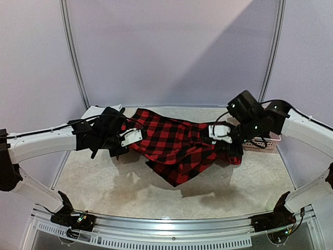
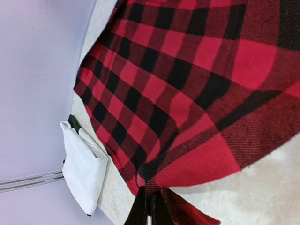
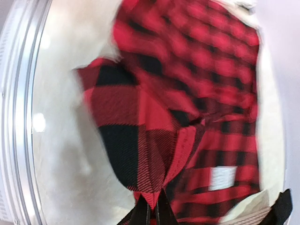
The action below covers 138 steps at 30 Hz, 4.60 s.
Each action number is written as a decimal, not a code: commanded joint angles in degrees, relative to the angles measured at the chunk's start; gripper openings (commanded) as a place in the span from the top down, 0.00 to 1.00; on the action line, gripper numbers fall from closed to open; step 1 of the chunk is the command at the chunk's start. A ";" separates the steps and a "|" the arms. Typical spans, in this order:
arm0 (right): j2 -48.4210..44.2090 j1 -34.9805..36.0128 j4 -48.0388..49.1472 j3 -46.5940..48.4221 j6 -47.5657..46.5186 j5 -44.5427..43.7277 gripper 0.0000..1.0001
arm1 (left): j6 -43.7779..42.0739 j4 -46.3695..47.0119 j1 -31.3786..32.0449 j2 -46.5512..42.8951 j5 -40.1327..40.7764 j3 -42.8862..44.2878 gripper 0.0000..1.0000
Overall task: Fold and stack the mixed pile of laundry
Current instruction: Adjust the flattened shirt at the center of the board.
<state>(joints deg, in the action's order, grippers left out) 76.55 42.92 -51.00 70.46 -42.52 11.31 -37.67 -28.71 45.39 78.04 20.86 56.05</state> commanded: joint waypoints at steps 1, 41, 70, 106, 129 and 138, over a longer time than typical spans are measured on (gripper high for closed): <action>7.99 -11.14 -1.29 10.55 0.47 7.87 0.98 | -1.77 2.11 -0.12 4.32 1.47 2.90 1.00; 27.46 11.22 15.07 -0.13 -7.41 -7.95 0.94 | 4.23 2.14 -1.70 14.64 -2.75 5.43 1.00; 16.88 9.73 12.84 -1.18 -7.24 -7.12 0.47 | 3.30 0.27 0.23 10.77 -5.86 0.79 1.00; 14.94 11.22 -24.07 21.94 -5.38 30.33 0.99 | 3.30 0.43 -0.35 12.83 -6.28 1.60 1.00; 18.05 14.49 -42.51 37.53 -10.97 51.76 0.97 | 5.36 -13.33 1.49 5.38 -9.77 1.65 0.99; 21.02 14.54 -29.19 17.12 -9.73 39.53 0.98 | 5.15 -11.66 3.31 3.60 -8.41 -2.95 0.99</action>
<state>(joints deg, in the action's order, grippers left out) 96.09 57.06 -74.67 94.72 -50.78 56.40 -32.95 -39.11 47.79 80.18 12.43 53.12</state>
